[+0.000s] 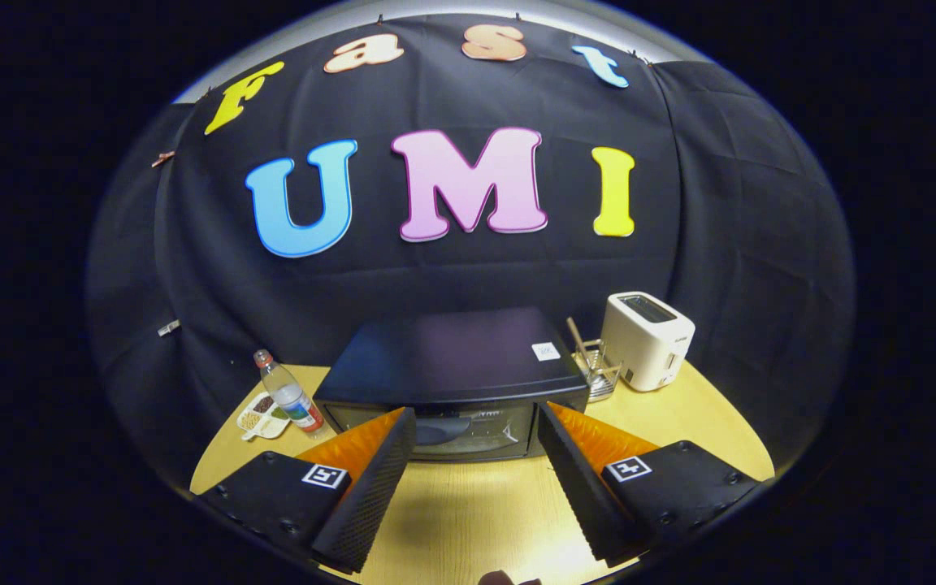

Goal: Open the toaster oven, put the food inside, and close the toaster oven door.

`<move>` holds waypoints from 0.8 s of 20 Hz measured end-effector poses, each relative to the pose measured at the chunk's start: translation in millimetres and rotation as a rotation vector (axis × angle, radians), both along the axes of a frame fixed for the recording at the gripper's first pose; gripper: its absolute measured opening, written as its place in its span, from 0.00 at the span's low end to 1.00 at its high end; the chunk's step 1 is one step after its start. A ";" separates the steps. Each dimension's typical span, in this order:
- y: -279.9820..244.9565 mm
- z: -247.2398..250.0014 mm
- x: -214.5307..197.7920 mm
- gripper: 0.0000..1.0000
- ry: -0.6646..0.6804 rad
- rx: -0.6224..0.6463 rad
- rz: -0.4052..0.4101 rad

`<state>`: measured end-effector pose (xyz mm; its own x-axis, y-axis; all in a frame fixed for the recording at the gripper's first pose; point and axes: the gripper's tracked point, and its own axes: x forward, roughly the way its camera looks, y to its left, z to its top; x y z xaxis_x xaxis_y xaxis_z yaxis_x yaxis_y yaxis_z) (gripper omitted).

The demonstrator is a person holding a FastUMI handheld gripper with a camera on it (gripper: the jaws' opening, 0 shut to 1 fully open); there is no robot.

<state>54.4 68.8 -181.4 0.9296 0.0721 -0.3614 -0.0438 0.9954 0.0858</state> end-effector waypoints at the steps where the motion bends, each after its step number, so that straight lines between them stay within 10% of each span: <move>1: -5.7 13.5 -3.8 0.99 -0.025 0.001 -0.005; 16: -94.0 247.0 -48.3 0.99 -0.441 -0.160 -0.097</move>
